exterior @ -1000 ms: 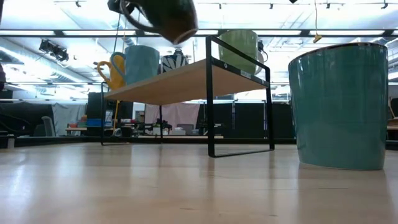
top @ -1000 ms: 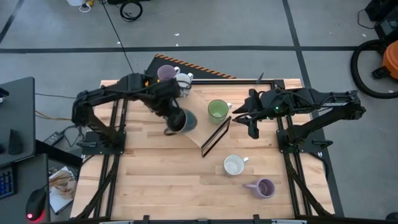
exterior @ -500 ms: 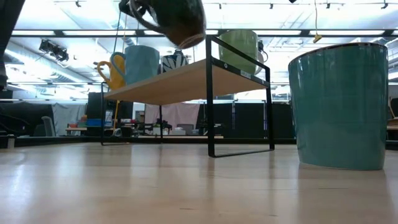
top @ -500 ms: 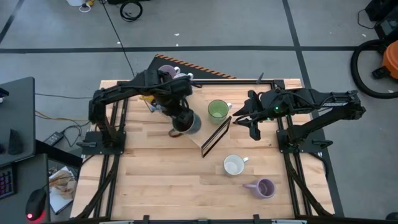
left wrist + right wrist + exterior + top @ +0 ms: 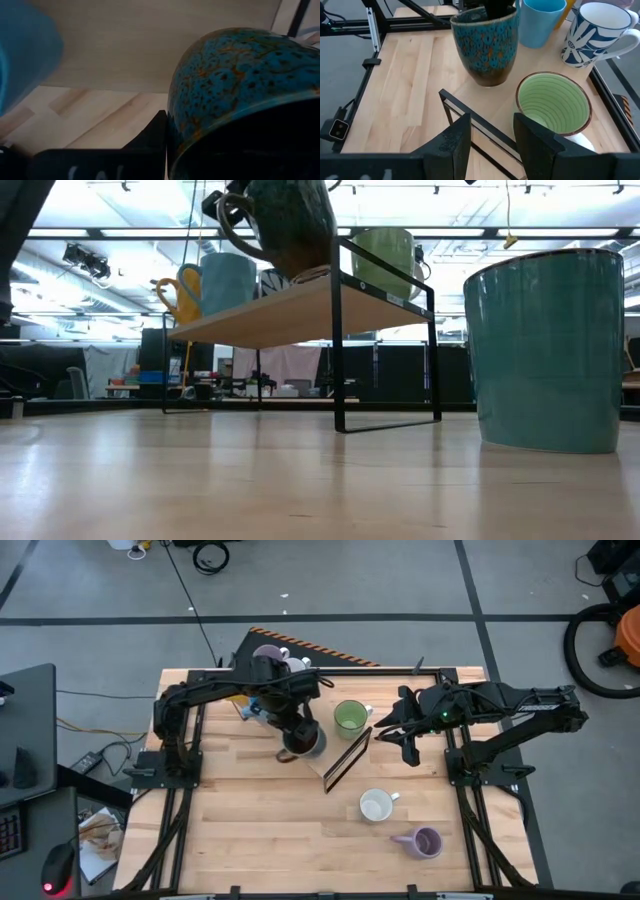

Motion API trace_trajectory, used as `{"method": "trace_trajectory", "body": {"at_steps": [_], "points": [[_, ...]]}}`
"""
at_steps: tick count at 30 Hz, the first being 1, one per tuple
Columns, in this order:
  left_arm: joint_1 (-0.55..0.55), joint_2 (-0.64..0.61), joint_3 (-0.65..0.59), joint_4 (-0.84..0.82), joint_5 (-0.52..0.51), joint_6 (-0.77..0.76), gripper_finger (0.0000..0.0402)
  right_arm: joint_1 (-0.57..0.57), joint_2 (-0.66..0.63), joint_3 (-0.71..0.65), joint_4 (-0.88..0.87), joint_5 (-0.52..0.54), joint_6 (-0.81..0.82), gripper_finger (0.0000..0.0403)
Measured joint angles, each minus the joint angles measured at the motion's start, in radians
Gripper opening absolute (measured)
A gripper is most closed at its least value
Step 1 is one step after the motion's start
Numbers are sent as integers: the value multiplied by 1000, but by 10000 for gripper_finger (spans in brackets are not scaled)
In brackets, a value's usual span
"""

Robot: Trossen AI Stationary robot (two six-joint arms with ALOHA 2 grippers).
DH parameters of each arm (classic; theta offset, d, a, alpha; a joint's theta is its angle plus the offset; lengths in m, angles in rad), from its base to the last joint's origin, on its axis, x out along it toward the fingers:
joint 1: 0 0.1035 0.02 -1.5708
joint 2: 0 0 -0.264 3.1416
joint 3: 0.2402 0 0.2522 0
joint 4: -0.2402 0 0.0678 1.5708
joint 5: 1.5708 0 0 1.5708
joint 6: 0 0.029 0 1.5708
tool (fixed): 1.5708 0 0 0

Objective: Place coffee mugs
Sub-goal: Put the brown mug on the shelf

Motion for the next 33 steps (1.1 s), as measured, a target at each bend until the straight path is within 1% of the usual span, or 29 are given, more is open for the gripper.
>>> {"method": "trace_trajectory", "body": {"at_steps": [15, 19, 33], "points": [[-14, 31, 0, 0, 37, -2, 45, 0, 0, 0, -2, 0, -7, 154], [-17, 49, -1, 0, 36, 5, 45, 0, 0, 0, -2, 0, -4, 154], [-16, 53, -1, 0, 24, 18, 46, 0, 0, 0, -5, 1, -3, 154]]}}
